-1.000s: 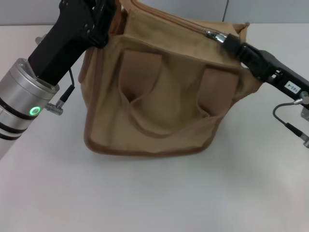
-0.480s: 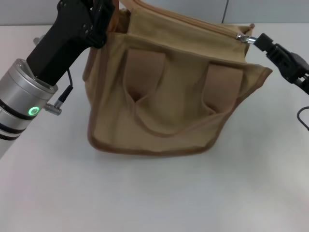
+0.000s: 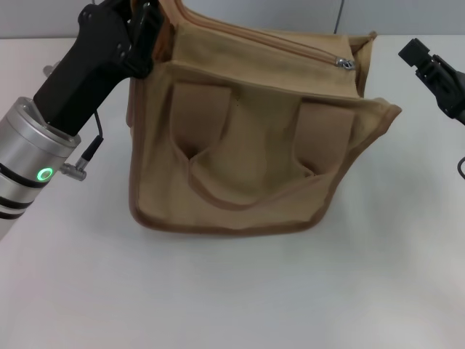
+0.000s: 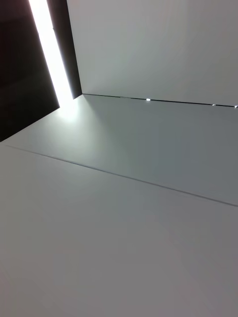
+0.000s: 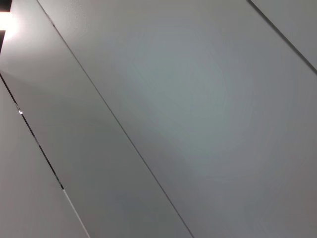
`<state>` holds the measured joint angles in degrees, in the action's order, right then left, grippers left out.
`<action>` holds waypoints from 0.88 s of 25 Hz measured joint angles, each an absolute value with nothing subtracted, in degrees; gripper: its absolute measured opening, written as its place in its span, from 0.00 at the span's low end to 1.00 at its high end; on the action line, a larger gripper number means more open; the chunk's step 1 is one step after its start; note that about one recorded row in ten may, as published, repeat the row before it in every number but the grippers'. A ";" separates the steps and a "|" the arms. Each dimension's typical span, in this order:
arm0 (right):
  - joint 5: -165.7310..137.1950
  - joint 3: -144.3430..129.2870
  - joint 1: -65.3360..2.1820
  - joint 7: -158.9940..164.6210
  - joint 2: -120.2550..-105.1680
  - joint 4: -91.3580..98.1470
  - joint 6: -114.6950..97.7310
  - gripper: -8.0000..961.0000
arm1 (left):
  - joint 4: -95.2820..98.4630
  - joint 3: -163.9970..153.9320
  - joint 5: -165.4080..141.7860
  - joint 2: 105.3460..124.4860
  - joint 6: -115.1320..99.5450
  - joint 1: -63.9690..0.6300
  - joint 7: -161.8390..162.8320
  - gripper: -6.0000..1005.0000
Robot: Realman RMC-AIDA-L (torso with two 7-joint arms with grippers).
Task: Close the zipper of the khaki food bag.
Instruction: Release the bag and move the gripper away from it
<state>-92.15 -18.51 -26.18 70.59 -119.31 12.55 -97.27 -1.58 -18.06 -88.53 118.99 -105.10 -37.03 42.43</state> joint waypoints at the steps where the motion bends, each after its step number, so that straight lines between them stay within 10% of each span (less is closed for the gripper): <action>1: -91.87 -18.51 -26.16 69.40 -119.33 12.33 -97.42 0.09 | -1.58 -17.95 -88.52 118.98 -105.02 -36.83 42.43 0.03; 13: -91.03 -19.31 -26.12 55.99 -119.49 7.73 -100.36 0.41 | 0.82 -17.62 -89.05 118.88 -101.95 -33.63 42.74 0.04; 22: -91.92 -19.61 -24.63 53.02 -119.30 7.44 -101.09 0.78 | 3.98 -16.71 -88.61 118.66 -100.95 -26.55 43.58 0.29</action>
